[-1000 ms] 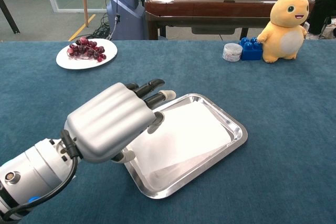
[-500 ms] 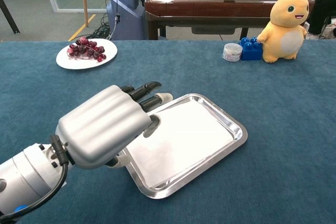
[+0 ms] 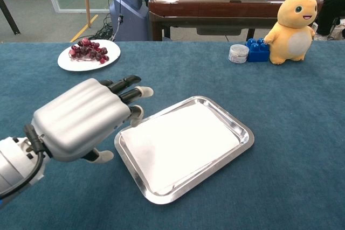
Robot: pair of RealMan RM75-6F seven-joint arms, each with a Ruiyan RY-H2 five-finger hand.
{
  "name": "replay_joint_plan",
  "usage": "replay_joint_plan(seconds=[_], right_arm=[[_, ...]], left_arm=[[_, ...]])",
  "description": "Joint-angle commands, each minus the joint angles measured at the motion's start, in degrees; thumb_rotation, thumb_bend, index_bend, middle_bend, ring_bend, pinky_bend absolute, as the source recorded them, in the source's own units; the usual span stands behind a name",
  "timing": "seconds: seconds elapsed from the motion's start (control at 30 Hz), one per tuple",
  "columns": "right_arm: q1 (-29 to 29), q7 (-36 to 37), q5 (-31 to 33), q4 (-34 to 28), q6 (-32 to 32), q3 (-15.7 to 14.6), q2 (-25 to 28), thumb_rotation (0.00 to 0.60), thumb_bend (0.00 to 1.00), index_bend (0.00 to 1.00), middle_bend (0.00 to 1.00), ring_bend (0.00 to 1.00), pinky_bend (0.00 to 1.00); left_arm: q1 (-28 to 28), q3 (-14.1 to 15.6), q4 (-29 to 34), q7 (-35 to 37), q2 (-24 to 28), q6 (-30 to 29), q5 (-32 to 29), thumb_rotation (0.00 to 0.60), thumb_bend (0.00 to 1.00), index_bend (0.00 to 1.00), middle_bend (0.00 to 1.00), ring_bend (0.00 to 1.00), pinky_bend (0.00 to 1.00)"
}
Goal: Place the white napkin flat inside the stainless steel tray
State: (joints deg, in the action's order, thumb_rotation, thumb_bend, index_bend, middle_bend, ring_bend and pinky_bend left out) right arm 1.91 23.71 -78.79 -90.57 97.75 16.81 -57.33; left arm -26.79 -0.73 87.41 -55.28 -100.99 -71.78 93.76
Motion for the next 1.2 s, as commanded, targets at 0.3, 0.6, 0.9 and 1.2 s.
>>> replay_joint_plan(seconds=[0.3,0.6,0.9,1.2], right_arm=[[-0.4,-2.0,-1.7,-0.8,-0.5,-1.2,-0.3,0.6,0.19,0.52,0.31,0.18,0.1],[-1.6,-6.3,-4.9,-2.0,-2.4,-3.7,-0.7,0.6,0.19,0.52,0.31,0.18,0.14],[-3.3,-12.6,-6.5,-3.1,-6.4,-6.4,-1.5,0.6,0.19,0.52,0.32,0.18,0.16],[-5.4,-22.3,-3.7,-6.5,-14.5,-9.2,-0.3,0.6,0.19,0.52,0.32,0.18,0.17]], left_arm=[[3.9,-1.2,5.7,3.5,8.7,-6.0,-1.6,0.6,0.11,0.34,0.15,0.13,0.35],[7.9,-3.2,9.2,9.1,16.7,-12.4,-3.2,0.6,0.11,0.34,0.17,0.16,0.4],[12.7,-4.5,14.9,14.6,25.2,-15.5,-9.9,0.6,0.11,0.33,0.18,0.16,0.4],[17.2,-3.7,15.7,21.7,29.2,-18.9,-11.7,0.6,0.11,0.33,0.18,0.16,0.4]])
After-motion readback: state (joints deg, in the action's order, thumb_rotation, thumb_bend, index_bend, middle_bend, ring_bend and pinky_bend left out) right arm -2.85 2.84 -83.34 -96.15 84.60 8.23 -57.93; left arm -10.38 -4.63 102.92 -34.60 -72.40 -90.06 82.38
